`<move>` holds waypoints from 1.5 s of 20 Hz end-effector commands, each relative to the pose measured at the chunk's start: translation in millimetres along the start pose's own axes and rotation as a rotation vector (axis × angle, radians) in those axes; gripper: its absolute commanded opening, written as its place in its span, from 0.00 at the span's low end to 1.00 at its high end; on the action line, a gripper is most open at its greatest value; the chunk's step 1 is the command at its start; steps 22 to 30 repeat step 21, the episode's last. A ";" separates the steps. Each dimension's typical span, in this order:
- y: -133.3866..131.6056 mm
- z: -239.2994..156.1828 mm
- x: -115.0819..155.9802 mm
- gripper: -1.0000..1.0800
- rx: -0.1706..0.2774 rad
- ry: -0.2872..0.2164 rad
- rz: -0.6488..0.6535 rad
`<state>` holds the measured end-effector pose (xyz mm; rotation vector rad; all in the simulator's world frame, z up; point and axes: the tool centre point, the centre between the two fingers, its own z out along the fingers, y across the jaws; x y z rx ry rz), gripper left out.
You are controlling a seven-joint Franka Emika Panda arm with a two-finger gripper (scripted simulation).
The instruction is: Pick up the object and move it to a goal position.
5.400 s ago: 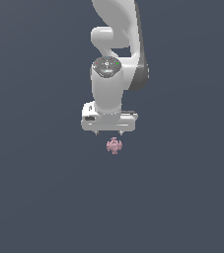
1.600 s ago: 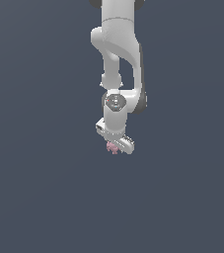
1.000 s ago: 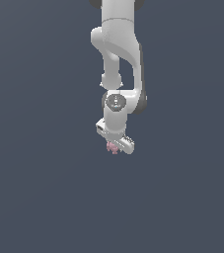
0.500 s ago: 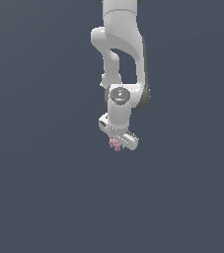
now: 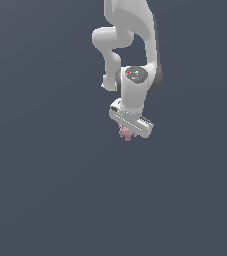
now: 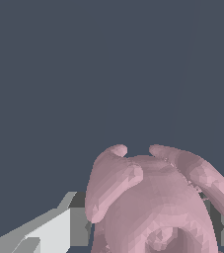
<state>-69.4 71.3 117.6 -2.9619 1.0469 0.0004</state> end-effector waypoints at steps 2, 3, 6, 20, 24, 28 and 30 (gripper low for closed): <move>-5.8 -26.2 -23.0 0.00 0.000 0.001 0.000; -7.3 -32.9 -28.8 0.00 0.000 0.001 0.000; -11.6 -51.0 -44.1 0.00 -0.001 0.001 0.000; -22.0 -85.7 -72.4 0.00 0.000 0.001 0.000; -22.0 -85.5 -72.3 0.00 0.000 0.001 0.000; -22.0 -85.5 -72.3 0.00 0.000 0.001 0.000; -22.0 -85.5 -72.3 0.00 0.000 0.001 0.000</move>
